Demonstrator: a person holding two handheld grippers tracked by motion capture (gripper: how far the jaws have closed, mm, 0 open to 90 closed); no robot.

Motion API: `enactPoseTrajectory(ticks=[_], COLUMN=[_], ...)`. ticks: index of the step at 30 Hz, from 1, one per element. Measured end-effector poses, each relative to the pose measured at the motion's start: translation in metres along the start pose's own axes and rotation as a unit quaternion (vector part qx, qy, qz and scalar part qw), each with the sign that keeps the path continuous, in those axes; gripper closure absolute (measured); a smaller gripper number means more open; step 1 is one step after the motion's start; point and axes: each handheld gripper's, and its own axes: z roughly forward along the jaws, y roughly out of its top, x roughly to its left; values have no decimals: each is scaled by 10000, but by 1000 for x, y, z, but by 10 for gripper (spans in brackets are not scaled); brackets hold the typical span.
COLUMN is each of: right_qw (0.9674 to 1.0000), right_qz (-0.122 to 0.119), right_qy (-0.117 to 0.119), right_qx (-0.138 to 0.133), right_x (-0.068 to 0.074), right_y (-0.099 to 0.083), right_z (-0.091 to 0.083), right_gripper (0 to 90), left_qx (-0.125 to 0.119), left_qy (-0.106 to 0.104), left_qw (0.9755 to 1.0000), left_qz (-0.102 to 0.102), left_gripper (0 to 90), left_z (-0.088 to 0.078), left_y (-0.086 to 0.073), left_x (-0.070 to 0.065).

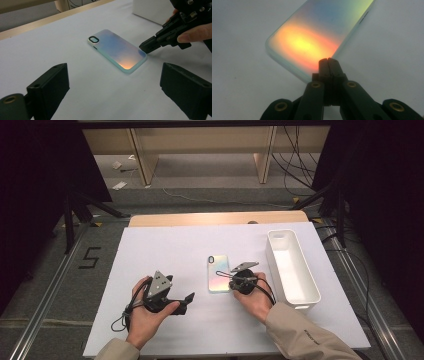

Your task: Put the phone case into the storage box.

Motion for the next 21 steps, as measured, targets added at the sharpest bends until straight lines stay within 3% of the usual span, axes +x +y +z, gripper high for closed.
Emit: enactPoseTrajectory(ticks=[6,12,21], right_qw=[9998,9995,9992], right_qz=[-98,-178,-211], right_qy=[186,226,295], right_qx=[-76,-119,-171], right_x=[10,14,20], right_y=[0,0,1], right_z=[3,5,9], right_gripper=[900,900,900], left_qx=[4,-10,31], left_qy=[-20,-52,-104], left_qw=[10000,9997,9997], left_qz=[92,218,206], left_gripper=[82,86,101], left_z=[0,0,1], left_y=[0,-2,-5], left_x=[1,7,17])
